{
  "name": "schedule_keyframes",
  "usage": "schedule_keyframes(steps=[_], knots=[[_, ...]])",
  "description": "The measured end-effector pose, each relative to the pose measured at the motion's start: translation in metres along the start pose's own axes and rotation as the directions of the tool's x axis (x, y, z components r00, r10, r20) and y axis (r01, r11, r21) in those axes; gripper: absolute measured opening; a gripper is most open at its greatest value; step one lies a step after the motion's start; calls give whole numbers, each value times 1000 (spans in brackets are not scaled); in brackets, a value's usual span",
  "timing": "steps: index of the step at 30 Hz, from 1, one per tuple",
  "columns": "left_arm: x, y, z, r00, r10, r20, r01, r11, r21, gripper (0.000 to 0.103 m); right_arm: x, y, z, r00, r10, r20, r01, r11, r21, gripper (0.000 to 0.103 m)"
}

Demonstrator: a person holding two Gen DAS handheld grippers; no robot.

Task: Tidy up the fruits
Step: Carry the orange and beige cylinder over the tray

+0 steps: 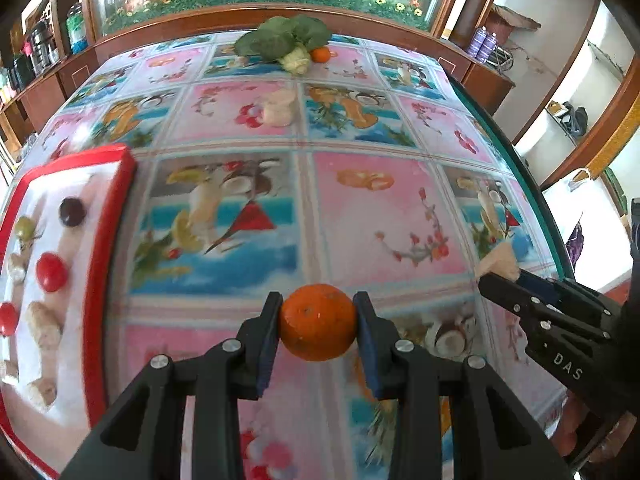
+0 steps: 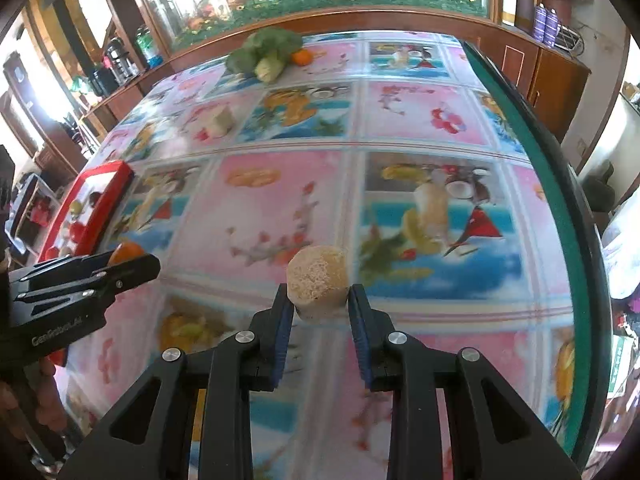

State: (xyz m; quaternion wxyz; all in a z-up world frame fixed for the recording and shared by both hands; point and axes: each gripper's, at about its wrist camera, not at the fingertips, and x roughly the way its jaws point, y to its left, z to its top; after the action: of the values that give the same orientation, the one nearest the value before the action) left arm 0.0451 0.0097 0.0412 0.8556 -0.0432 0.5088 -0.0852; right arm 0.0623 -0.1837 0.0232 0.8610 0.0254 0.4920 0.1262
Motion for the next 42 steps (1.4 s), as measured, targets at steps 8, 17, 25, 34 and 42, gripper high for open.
schedule_keyframes(steps=[8, 17, 25, 34, 42], knots=[[-30, 49, -20, 1000, -5, 20, 6, 998, -57, 38, -6, 48, 0, 999, 36, 22, -35, 999, -28, 28], [-56, 99, -37, 998, 25, 52, -17, 991, -133, 38, 1, 99, 8, 997, 79, 10, -78, 992, -100, 27], [-79, 152, -56, 995, 75, 71, -56, 972, -230, 38, 7, 149, 17, 989, 147, -10, -147, 974, -170, 27], [-93, 212, -88, 983, 175, 56, -146, 930, -337, 38, 19, 225, 24, 971, 233, -54, -238, 924, -300, 27], [-87, 237, -102, 979, 202, 31, -175, 908, -381, 38, 40, 282, 11, 942, 301, -151, -336, 862, -380, 27]])
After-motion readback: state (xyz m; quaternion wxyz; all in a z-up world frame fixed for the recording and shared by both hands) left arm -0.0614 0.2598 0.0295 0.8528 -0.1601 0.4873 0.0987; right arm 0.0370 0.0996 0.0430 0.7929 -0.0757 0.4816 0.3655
